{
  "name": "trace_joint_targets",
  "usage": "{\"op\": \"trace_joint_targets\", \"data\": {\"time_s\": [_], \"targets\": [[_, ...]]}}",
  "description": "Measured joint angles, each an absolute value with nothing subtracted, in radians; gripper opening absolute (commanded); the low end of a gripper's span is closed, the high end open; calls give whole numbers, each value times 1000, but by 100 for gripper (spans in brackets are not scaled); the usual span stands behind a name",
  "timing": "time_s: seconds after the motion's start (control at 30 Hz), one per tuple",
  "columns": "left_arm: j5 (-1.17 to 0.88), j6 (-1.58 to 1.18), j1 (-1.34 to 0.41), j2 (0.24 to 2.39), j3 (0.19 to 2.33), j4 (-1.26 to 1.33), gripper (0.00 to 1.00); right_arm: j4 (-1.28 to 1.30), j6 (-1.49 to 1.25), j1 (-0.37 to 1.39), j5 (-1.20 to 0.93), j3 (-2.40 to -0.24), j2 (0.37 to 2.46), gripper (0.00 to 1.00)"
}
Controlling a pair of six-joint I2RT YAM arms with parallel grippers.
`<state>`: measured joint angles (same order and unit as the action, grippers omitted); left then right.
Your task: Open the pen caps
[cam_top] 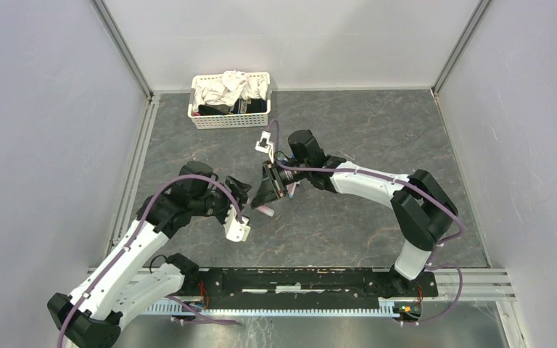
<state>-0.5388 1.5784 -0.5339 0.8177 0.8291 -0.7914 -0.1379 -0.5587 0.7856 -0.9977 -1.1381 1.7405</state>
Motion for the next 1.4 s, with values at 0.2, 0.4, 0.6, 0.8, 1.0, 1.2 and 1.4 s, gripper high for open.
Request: {"op": "trace_joint_targets", "data": {"time_s": [0.2,0.4,0.6,0.8,1.0,1.2,1.4], "targets": [[-499,1633,-548,819,815,-800,43,-147,-577,788,-1002,-1143,1747,12],[-487,1672,-558,814,799,-801,15,-146,-588,797,-1003,-1159,1764,22],[-463,1673,-560,812,791,-806,2,-147,-595,803,-1005,-1172,1787,39],[-446,1581,-569,842,794,-783,2,-149,-596,803,-994,-1163,1787,35],[-439,1514,-571,857,804,-783,2,-141,-572,801,-986,-1157,1787,11],[-425,1489,-587,889,804,-773,2,-91,-474,797,-950,-1126,1754,4],[-423,1518,-571,936,806,-727,2,-58,-366,775,-885,-1026,1647,4]]}}
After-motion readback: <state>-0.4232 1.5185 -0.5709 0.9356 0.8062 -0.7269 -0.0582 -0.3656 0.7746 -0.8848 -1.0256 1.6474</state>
